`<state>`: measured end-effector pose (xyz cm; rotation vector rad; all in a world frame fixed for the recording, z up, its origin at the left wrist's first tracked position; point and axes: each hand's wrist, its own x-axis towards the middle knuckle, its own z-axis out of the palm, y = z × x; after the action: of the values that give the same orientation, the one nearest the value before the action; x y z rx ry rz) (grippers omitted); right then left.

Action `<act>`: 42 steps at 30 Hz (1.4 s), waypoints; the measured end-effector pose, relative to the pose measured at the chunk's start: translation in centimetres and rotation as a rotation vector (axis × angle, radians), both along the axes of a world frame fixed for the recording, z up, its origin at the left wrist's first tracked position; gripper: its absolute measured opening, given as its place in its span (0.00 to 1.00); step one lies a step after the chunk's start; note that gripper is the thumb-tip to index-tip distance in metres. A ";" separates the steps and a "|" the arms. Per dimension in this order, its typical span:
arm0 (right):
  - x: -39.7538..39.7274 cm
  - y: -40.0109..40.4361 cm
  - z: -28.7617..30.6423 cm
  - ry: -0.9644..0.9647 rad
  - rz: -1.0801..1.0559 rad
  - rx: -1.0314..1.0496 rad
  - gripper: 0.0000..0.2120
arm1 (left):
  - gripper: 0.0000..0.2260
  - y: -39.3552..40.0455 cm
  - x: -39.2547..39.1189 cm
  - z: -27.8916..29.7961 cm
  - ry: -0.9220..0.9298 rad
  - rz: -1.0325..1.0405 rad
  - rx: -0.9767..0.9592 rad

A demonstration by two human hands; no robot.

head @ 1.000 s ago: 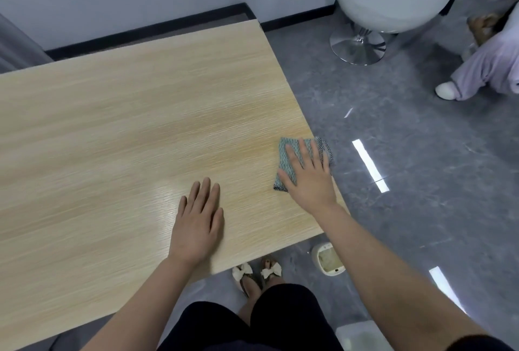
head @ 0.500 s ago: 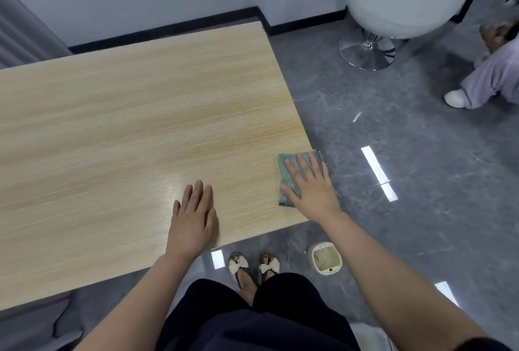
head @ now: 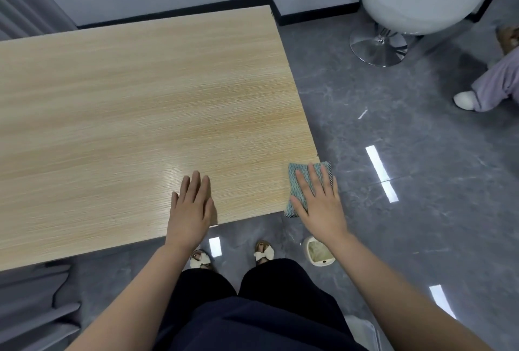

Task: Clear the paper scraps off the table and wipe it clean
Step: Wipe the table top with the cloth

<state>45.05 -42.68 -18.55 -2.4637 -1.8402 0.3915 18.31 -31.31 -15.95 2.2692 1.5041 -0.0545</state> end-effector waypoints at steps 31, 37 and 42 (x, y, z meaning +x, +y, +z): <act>-3.1 13.5 1.5 -0.015 0.070 -0.074 0.30 | 0.30 1.3 -6.9 -0.1 -0.096 -0.194 -0.109; -10.0 10.6 2.0 -0.025 0.159 -0.078 0.30 | 0.30 1.4 -7.6 -0.2 -0.179 -0.161 -0.126; -14.8 7.4 1.1 0.022 0.492 -0.033 0.30 | 0.30 0.7 -7.0 -0.4 -0.200 -0.051 -0.087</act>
<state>30.26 -35.30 -17.44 -1.9847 -2.4348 0.4630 11.30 -30.65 -16.30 2.1731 1.3158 0.0885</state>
